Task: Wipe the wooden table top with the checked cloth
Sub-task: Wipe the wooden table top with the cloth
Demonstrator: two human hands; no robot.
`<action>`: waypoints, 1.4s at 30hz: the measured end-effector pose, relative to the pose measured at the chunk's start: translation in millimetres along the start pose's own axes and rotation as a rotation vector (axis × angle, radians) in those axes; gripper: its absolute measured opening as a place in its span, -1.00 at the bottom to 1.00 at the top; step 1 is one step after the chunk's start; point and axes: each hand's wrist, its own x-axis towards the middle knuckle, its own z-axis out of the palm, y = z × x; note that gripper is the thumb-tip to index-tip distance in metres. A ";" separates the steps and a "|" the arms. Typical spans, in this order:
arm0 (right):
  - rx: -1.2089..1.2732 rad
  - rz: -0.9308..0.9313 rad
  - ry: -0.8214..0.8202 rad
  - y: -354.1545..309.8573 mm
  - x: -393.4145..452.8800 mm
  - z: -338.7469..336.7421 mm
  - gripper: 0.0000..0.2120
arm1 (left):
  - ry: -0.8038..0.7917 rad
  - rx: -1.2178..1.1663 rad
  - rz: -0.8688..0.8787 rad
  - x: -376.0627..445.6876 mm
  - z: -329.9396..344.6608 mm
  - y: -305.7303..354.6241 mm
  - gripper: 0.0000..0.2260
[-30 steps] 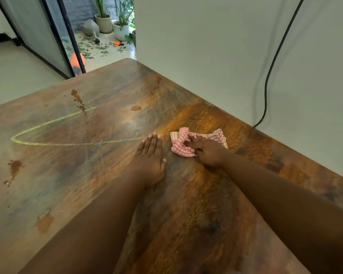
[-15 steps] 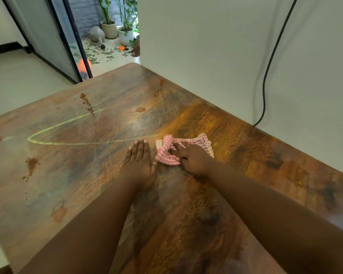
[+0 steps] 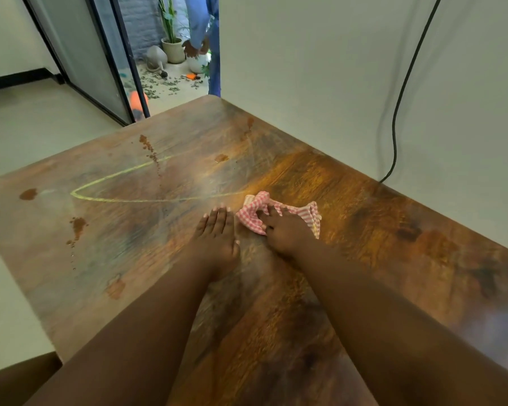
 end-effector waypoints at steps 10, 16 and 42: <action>-0.009 -0.135 0.013 -2.3 -73.0 16.9 -0.52 | -0.012 0.078 0.095 -23.5 12.9 9.9 -0.42; 0.027 0.036 0.042 -14.3 -63.7 18.6 -0.52 | -0.010 0.107 0.059 -45.4 25.0 -1.6 -0.42; 0.043 0.117 0.015 -100.1 -72.8 36.2 -0.51 | -0.213 0.007 0.007 -89.2 -6.3 -67.9 -0.47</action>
